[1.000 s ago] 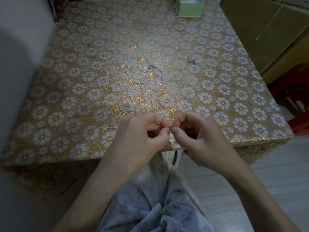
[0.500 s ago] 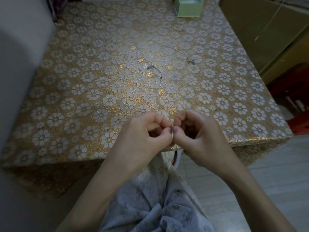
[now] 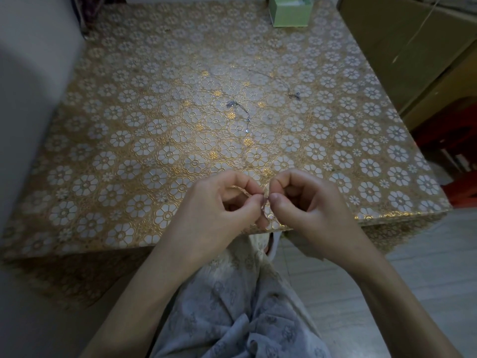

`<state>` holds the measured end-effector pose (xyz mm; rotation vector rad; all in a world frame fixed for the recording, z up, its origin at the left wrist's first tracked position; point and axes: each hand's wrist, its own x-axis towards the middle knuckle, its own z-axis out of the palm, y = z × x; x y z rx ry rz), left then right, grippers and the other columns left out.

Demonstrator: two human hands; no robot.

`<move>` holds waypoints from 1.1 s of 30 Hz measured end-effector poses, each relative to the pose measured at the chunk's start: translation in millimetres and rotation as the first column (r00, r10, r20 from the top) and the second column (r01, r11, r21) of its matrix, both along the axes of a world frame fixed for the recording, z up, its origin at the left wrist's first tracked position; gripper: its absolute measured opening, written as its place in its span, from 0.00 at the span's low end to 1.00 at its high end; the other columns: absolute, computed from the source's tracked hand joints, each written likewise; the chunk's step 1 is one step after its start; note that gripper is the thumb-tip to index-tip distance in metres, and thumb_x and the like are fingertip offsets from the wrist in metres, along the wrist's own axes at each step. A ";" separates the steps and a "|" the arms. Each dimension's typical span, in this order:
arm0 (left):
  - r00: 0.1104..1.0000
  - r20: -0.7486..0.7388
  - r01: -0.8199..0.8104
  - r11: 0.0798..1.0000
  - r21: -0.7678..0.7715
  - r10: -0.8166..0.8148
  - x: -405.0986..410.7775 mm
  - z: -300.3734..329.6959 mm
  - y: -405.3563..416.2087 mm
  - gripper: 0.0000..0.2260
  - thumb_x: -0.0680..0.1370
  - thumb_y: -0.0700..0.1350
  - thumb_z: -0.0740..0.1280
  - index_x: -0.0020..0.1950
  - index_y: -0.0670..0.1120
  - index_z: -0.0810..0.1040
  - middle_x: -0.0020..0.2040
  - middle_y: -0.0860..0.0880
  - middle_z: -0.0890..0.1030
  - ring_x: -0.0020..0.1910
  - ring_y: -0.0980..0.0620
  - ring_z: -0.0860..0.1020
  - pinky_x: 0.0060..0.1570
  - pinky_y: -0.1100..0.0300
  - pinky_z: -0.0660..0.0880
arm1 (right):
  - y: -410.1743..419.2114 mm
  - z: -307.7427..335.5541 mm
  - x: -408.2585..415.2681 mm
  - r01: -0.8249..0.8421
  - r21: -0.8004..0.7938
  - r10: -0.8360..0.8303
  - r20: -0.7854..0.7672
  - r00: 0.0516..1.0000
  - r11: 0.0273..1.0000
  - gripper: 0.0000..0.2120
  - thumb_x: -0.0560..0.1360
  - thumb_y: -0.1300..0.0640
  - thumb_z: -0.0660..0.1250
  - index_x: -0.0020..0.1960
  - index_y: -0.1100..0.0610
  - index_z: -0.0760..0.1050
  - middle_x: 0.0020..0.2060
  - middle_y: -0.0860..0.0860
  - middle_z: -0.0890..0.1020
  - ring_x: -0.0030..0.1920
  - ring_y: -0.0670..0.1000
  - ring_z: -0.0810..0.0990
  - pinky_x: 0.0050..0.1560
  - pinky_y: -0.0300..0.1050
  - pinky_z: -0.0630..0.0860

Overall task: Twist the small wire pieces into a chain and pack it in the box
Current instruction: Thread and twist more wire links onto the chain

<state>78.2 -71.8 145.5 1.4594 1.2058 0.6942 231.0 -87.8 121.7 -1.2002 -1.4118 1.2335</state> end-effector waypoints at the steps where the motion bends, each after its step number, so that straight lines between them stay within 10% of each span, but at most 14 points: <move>1: 1.000 0.019 0.001 1.000 0.000 -0.001 0.0 0.9 -0.4 0.03 0.73 0.40 0.68 0.41 0.46 0.77 0.29 0.50 0.82 0.26 0.56 0.75 0.30 0.61 0.73 | 0.0 0.0 0.0 -0.003 -0.001 0.003 -0.007 1.000 1.000 0.07 0.70 0.61 0.63 0.34 0.53 0.72 0.24 0.44 0.70 0.25 0.42 0.65 0.25 0.34 0.62; 16: 0.987 -0.123 0.121 0.975 0.188 -0.099 -2.8 1.4 0.6 0.02 0.73 0.38 0.68 0.41 0.42 0.79 0.30 0.51 0.83 0.23 0.65 0.74 0.28 0.78 0.64 | 0.1 0.3 1.4 -0.025 -0.062 0.025 -0.004 1.000 0.998 0.06 0.72 0.61 0.65 0.36 0.57 0.72 0.27 0.54 0.70 0.25 0.44 0.64 0.24 0.35 0.60; 33: 0.993 -0.011 0.119 0.988 0.097 -0.118 -5.1 -4.8 2.9 0.06 0.74 0.37 0.67 0.39 0.45 0.77 0.30 0.49 0.82 0.28 0.58 0.78 0.32 0.69 0.72 | 0.7 -1.4 0.3 -0.045 -0.065 0.043 -0.037 0.998 0.997 0.04 0.69 0.62 0.62 0.35 0.58 0.71 0.26 0.54 0.69 0.24 0.43 0.65 0.24 0.34 0.61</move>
